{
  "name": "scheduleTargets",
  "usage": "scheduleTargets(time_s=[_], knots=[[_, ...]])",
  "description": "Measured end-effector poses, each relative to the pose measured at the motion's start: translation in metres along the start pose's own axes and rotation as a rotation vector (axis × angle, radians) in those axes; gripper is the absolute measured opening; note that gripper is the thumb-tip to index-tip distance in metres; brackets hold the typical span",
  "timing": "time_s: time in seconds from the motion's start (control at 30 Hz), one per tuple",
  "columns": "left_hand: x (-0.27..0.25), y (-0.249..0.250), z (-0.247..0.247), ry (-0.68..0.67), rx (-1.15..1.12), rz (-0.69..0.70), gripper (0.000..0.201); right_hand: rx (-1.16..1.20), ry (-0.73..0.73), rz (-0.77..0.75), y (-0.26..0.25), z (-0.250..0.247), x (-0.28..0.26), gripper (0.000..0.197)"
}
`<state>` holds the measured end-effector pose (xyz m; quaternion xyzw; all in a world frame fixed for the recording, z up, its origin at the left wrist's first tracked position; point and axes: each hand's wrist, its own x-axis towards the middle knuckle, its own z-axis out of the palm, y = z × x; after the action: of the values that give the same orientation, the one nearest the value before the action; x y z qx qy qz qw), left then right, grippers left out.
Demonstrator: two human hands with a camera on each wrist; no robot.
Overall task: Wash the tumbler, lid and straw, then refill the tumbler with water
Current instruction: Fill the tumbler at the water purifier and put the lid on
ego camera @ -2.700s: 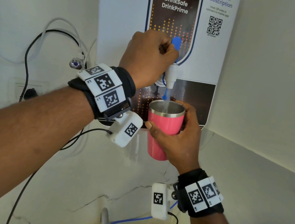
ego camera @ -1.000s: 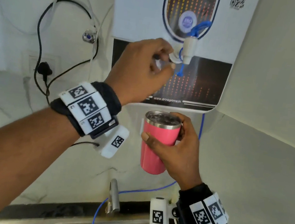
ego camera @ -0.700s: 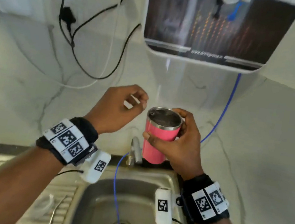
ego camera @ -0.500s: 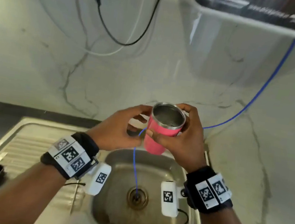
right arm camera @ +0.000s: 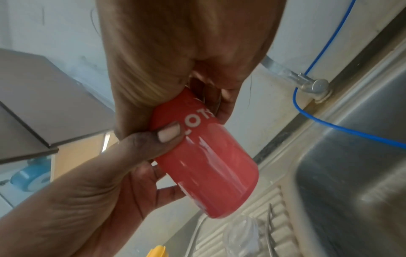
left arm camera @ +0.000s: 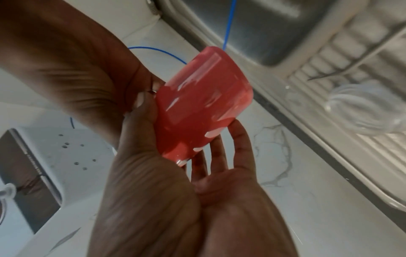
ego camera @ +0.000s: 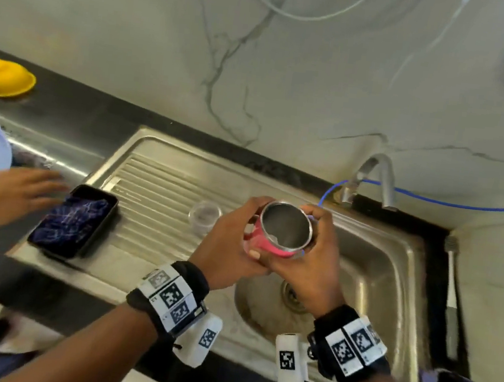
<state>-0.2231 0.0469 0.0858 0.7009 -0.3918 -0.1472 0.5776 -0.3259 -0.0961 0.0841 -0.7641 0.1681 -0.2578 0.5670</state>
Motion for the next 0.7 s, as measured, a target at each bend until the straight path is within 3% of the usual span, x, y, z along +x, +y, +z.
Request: scheduleTargets(time_s=[0.17,0.3,0.37,0.47,0.53,0.7], knots=[[-0.019,-0.039,-0.026,0.048,0.048,-0.101,0.099,0.042,-0.146,0.054,0.022,0.038,0.002,0.093],[-0.034,-0.064,-0.048,0.116,0.040,-0.191,0.091,0.106,-0.305,0.133,0.030,0.054,0.013,0.085],[-0.040,-0.075,-0.061,0.154,0.044,-0.223,0.091,0.147,-0.253,0.191,0.042,0.064,0.028,0.061],[-0.049,-0.090,-0.076,0.200,0.068,-0.253,0.089,-0.029,-0.171,0.178,0.074,0.083,0.062,0.025],[-0.053,-0.099,-0.084,0.215,0.087,-0.275,0.087,-0.211,-0.267,0.123,0.086,0.096,0.087,0.033],[-0.058,-0.111,-0.091,0.243,0.120,-0.320,0.088,-0.727,-0.774,-0.010,0.117,0.139,0.133,0.103]])
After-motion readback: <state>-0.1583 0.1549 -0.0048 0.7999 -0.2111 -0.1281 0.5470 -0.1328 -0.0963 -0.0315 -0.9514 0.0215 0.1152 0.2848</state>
